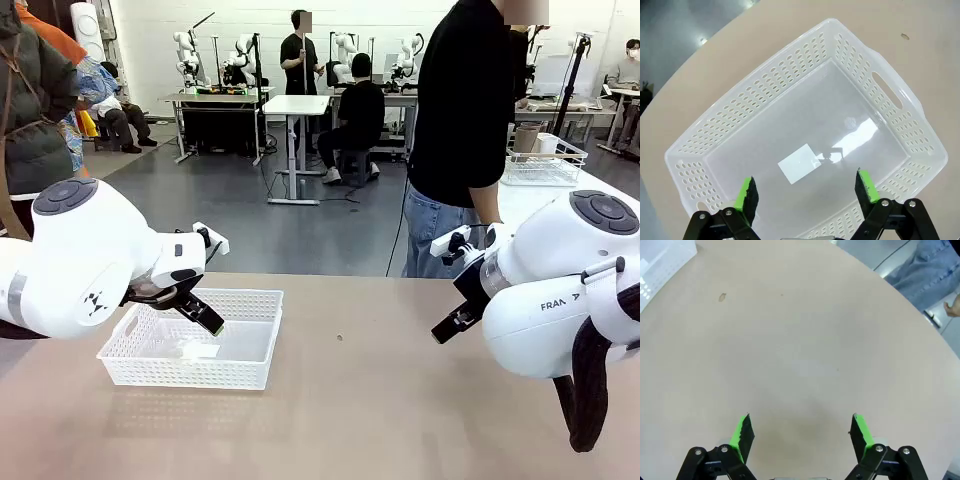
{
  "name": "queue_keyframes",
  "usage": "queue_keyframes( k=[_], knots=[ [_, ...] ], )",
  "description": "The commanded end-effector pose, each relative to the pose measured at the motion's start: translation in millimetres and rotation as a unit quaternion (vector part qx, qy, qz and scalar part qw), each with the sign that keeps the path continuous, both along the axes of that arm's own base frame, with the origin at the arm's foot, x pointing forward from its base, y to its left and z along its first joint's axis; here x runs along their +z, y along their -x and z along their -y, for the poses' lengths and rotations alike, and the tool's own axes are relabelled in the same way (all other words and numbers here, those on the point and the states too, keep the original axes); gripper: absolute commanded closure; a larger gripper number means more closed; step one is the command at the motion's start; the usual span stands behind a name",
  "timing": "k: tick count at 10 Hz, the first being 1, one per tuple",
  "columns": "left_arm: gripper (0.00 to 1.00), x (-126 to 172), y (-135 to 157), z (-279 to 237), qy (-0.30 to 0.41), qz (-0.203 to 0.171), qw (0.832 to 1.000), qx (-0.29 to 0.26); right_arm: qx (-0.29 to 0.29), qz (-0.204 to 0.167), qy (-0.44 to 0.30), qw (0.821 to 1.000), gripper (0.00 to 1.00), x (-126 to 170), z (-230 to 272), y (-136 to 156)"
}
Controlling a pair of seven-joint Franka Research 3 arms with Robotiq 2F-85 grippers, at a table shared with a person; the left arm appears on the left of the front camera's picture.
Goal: Clean and organize the cups into the basket.
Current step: Pick up the Organizing basket and move it to the center of the table, then pick up the Reusable plastic cup from the right side of the table and place it inside the Organizing basket.
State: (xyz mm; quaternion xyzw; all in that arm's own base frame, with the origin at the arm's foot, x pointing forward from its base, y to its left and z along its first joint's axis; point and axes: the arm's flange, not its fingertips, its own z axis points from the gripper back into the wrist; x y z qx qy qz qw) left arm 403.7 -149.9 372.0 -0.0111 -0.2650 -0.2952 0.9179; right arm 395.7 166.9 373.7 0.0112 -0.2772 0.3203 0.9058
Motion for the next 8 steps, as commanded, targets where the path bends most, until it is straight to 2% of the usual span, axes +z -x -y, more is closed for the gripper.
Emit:
queue_keyframes(
  k=[1,8],
  knots=[
    [0.00,0.0,0.1,0.1,0.000,0.000,1.000,0.000,0.000,0.000,0.000,1.000,0.00,0.0,0.0,0.0],
    [0.00,0.0,0.1,0.1,0.000,0.000,1.000,0.000,0.000,0.000,0.000,1.000,0.00,0.0,0.0,0.0]
  ],
)
